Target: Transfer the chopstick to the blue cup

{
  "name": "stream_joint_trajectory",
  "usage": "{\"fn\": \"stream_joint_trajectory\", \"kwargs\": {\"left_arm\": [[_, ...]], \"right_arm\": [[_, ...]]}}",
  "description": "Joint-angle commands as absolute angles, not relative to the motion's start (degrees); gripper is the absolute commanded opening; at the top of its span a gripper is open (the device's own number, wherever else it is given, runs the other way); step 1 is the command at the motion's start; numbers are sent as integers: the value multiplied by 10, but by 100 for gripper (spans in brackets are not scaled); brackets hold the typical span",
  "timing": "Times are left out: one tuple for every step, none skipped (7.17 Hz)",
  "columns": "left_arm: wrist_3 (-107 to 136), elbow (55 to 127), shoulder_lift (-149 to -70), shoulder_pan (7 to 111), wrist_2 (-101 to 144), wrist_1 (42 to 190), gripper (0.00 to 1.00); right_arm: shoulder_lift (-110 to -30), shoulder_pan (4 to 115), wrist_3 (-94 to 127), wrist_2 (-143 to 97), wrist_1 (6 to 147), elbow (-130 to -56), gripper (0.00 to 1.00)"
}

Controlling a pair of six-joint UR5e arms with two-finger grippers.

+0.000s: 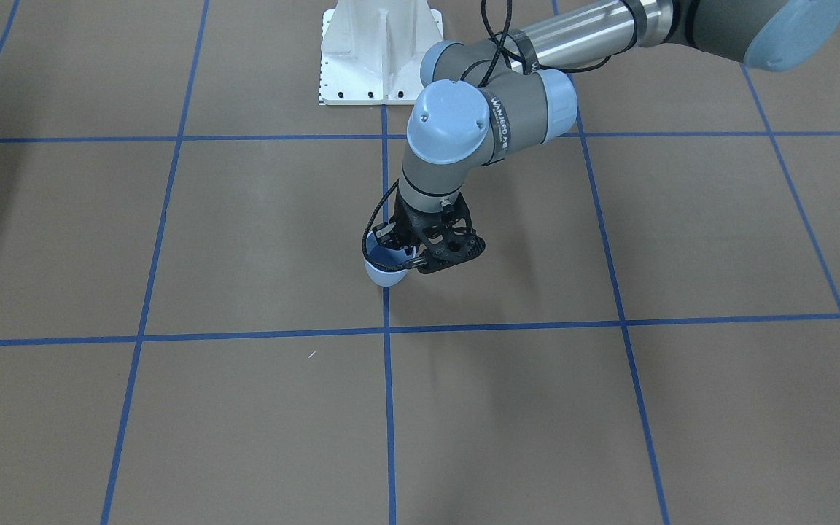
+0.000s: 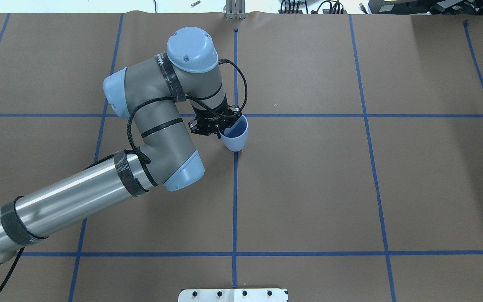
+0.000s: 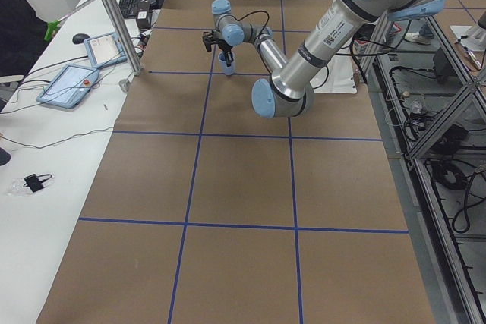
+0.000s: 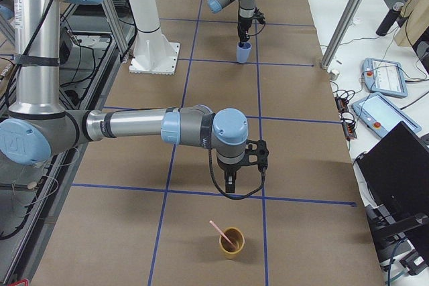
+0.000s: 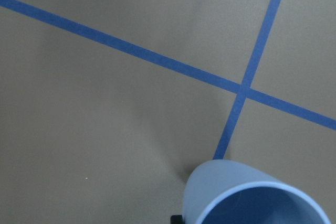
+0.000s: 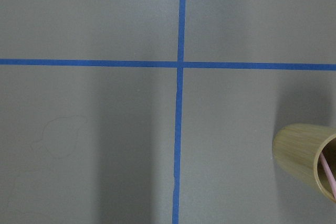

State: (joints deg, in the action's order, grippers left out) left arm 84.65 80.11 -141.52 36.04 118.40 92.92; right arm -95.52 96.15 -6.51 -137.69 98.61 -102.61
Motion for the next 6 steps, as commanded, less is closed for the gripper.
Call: {"fn": "stream_joint_trajectory", "kwargs": {"left_arm": [[846, 800, -1416, 354, 1182, 932, 0], [847, 801, -1414, 354, 1182, 943, 23], [842, 802, -1414, 354, 1182, 947, 86], [841, 812, -1415, 354, 1182, 945, 97], [842, 836, -1414, 357, 1182, 942, 97], [841, 861, -1412, 376, 1186, 935, 97]], "right_arm": [[-954, 962, -66, -1376, 986, -1027, 100], [-954, 962, -66, -1372, 986, -1027, 100], [-952, 962, -66, -1369, 986, -1024, 100], [-952, 961, -65, -1369, 987, -1023, 100], [-951, 961, -64, -1373, 989, -1020, 100], [-951, 962, -73, -1369, 987, -1014, 100]]}}
